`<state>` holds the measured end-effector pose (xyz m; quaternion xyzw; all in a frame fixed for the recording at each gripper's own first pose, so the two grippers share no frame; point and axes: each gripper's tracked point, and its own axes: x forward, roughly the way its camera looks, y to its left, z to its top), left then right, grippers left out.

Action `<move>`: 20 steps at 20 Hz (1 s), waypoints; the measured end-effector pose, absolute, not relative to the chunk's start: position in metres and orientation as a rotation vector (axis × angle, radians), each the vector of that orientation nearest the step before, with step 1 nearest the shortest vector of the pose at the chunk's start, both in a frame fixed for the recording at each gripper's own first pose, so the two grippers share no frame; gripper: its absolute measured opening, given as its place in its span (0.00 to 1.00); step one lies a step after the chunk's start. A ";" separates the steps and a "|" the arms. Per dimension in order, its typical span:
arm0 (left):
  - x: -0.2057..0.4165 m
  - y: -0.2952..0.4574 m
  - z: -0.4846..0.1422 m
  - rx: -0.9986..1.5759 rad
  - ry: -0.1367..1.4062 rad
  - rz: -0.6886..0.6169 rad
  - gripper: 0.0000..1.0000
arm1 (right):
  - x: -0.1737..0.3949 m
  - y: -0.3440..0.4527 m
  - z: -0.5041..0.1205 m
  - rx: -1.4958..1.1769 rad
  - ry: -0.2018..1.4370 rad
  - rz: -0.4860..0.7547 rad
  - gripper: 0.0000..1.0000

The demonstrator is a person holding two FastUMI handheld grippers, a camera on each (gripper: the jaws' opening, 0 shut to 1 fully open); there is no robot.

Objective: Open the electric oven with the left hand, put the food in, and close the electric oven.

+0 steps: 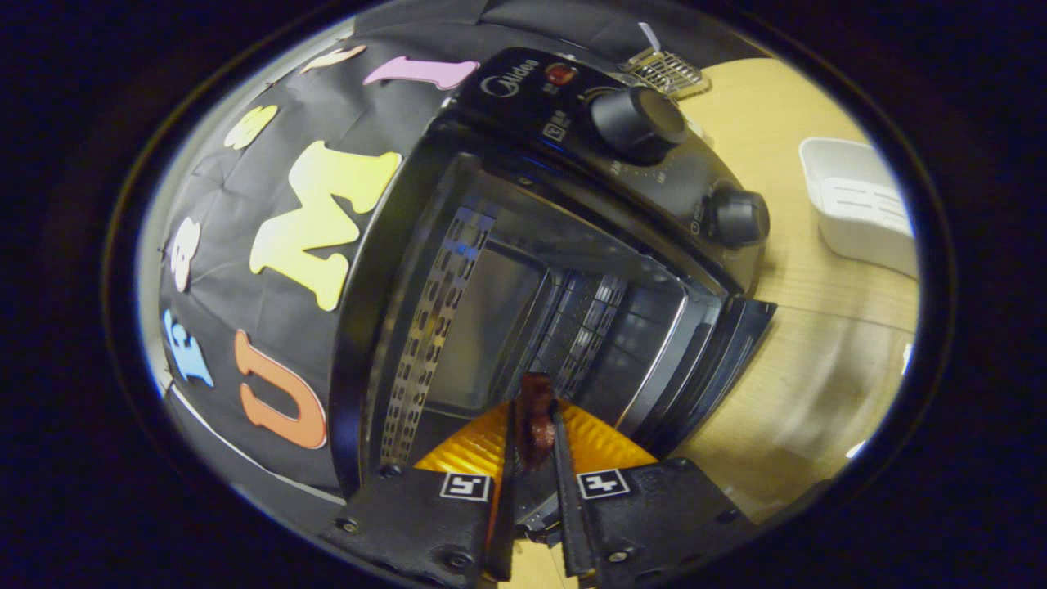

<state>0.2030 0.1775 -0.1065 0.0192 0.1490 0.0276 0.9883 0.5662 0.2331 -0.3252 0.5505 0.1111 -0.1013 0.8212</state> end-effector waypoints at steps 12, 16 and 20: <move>0.202 0.166 -0.101 0.043 0.279 0.027 0.97 | 0.535 0.208 -0.296 0.721 0.226 -0.242 0.95; 0.198 0.158 -0.092 0.052 0.260 0.014 0.97 | 0.493 0.210 -0.267 0.588 0.257 -0.184 0.98; 0.187 0.144 -0.078 0.040 0.218 -0.023 0.96 | 0.437 0.206 -0.226 0.386 0.297 -0.071 1.00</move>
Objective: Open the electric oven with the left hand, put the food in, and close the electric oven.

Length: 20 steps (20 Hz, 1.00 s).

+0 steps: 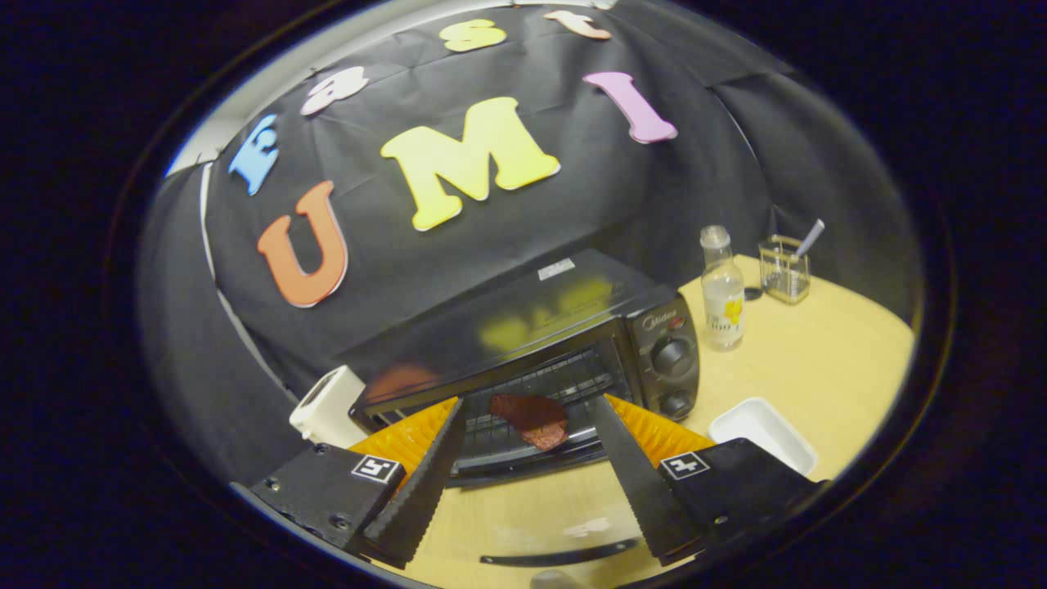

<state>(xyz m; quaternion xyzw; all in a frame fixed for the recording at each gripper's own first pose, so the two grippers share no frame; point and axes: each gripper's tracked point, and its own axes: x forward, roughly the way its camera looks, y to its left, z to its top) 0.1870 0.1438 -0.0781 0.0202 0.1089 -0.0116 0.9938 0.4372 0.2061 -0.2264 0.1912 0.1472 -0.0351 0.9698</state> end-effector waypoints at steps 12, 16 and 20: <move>0.154 0.098 -0.103 -0.002 0.187 0.046 0.97 | 0.227 0.056 -0.084 0.104 0.174 0.019 0.96; 0.141 0.064 -0.123 0.041 0.211 0.092 0.96 | 0.184 -0.007 -0.068 0.082 0.163 0.037 1.00; 0.153 0.024 -0.160 0.048 0.267 0.091 0.97 | 0.158 -0.053 -0.064 0.059 0.140 0.016 0.96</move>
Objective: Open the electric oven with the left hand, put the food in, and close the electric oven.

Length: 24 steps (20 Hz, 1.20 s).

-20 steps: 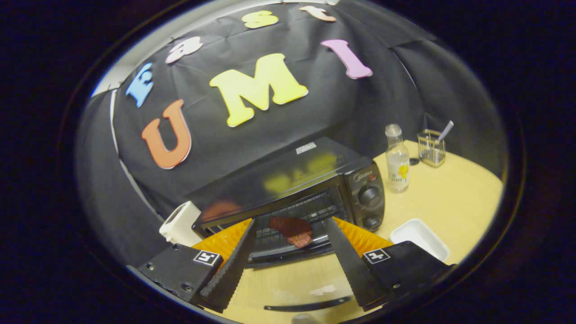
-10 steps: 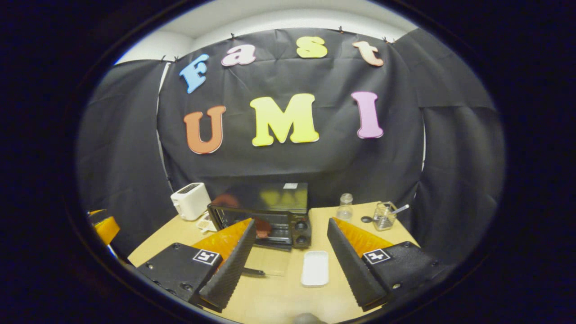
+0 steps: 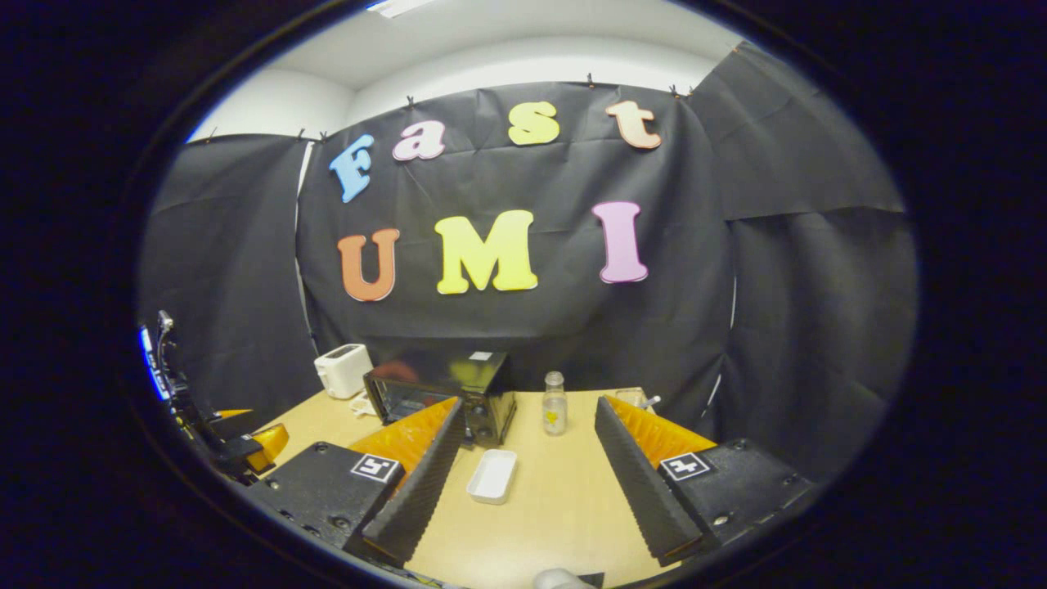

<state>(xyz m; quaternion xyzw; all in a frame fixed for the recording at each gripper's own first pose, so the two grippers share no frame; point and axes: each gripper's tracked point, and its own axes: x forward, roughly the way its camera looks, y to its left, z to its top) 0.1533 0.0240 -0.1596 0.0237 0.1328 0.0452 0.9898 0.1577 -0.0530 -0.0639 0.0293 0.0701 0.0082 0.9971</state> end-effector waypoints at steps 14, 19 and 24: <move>0.241 -0.012 -0.324 0.041 0.491 -0.141 0.97 | 0.148 -0.070 -0.062 0.038 0.198 -0.288 1.00; 0.245 -0.019 -0.371 0.022 0.585 -0.141 0.97 | 0.151 -0.061 -0.057 -0.015 0.219 -0.298 1.00; 0.267 -0.018 -0.393 0.034 0.615 -0.139 0.98 | 0.148 -0.069 -0.055 -0.021 0.227 -0.329 1.00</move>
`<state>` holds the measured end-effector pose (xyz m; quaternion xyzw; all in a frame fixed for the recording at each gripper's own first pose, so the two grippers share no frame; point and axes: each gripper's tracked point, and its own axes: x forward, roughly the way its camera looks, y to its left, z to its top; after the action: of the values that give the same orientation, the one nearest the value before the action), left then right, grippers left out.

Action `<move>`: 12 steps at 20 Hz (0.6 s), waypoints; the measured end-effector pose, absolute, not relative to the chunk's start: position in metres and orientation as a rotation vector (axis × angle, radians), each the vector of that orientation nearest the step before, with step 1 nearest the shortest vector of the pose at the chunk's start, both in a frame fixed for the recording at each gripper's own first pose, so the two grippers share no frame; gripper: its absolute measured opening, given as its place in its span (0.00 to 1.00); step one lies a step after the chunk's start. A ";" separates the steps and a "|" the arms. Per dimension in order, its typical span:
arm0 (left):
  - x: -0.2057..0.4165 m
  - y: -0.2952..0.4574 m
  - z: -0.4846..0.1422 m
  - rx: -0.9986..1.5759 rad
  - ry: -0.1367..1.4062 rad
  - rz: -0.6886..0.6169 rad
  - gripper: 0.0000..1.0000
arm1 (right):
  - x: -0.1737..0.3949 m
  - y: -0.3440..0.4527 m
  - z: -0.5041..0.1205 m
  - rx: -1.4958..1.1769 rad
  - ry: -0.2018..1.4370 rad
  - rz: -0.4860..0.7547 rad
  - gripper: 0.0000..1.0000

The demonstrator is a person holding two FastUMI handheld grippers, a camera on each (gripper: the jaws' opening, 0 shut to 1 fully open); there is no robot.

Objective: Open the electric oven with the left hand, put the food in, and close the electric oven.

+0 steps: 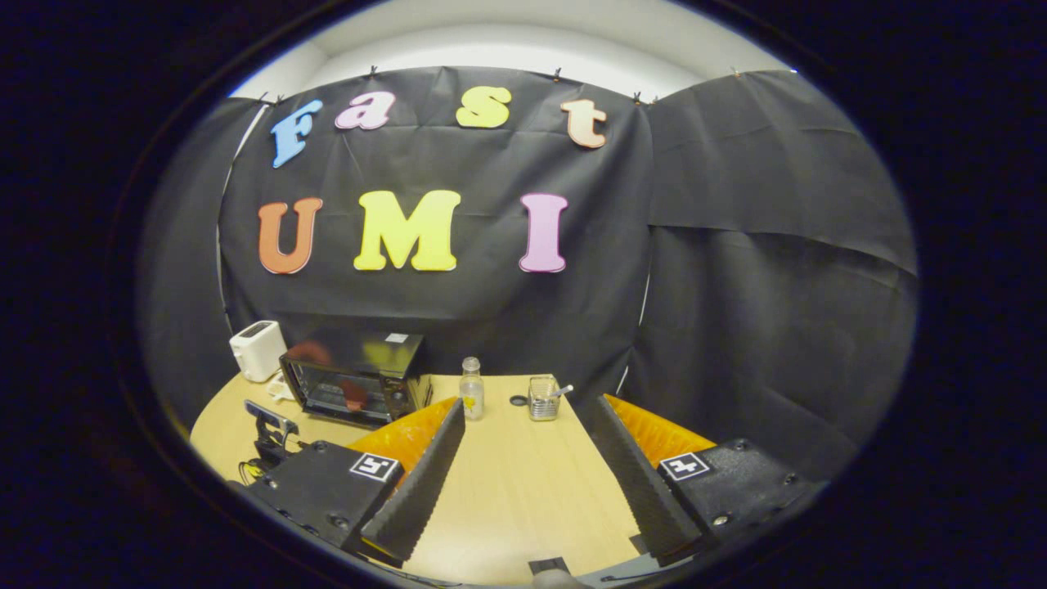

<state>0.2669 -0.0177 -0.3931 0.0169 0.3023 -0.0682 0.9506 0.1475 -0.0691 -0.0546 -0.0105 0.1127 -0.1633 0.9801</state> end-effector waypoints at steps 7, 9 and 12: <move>0.287 -0.018 -0.403 0.043 0.626 -0.132 0.97 | 0.135 -0.083 -0.058 -0.015 0.247 -0.375 1.00; 0.288 -0.020 -0.402 0.042 0.631 -0.133 0.97 | 0.132 -0.085 -0.059 -0.005 0.247 -0.385 1.00; 0.288 -0.021 -0.395 0.045 0.621 -0.136 0.98 | 0.128 -0.087 -0.060 -0.010 0.247 -0.393 1.00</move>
<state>0.2878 -0.0207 -0.3946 0.0220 0.3054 -0.0667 0.9496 0.1279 -0.0869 -0.0603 -0.0047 0.1222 -0.1946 0.9732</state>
